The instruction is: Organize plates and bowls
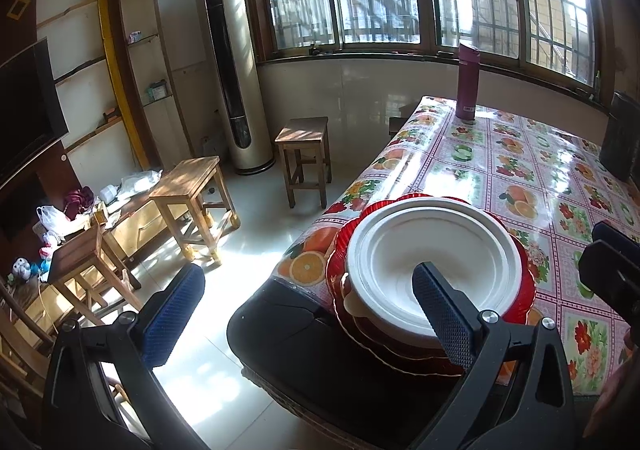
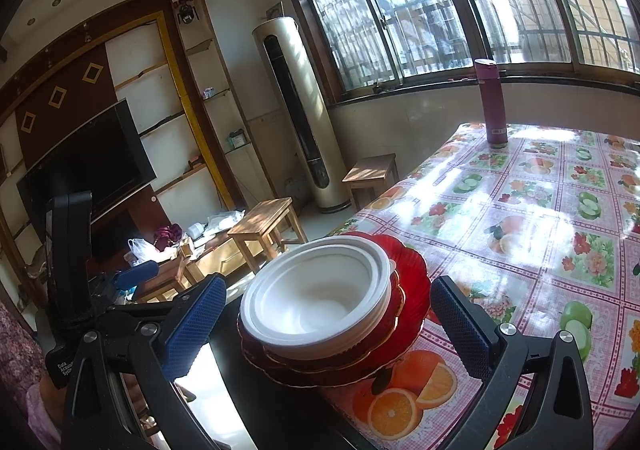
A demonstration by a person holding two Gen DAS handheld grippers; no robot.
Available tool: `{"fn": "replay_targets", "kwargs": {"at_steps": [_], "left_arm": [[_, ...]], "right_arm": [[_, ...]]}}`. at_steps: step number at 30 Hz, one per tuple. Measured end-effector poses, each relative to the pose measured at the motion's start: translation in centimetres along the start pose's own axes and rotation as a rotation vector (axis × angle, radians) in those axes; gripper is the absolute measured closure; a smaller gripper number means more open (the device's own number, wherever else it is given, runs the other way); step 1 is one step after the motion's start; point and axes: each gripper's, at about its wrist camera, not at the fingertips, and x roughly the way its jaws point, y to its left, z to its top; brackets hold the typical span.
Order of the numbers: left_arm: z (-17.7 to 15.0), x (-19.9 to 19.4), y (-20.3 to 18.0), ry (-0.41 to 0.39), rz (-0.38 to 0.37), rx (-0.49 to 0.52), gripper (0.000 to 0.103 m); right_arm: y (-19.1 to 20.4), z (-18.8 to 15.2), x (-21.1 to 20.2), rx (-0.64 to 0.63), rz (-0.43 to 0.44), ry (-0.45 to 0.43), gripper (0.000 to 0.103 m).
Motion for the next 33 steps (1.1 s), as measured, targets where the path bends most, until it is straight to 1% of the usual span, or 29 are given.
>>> {"fn": "replay_targets", "kwargs": {"at_steps": [33], "left_arm": [[-0.5, 0.25, -0.04, 0.022, -0.02, 0.004, 0.0]], "right_arm": [[-0.07, -0.78, -0.2, 0.019, -0.004, -0.005, 0.0]]}}
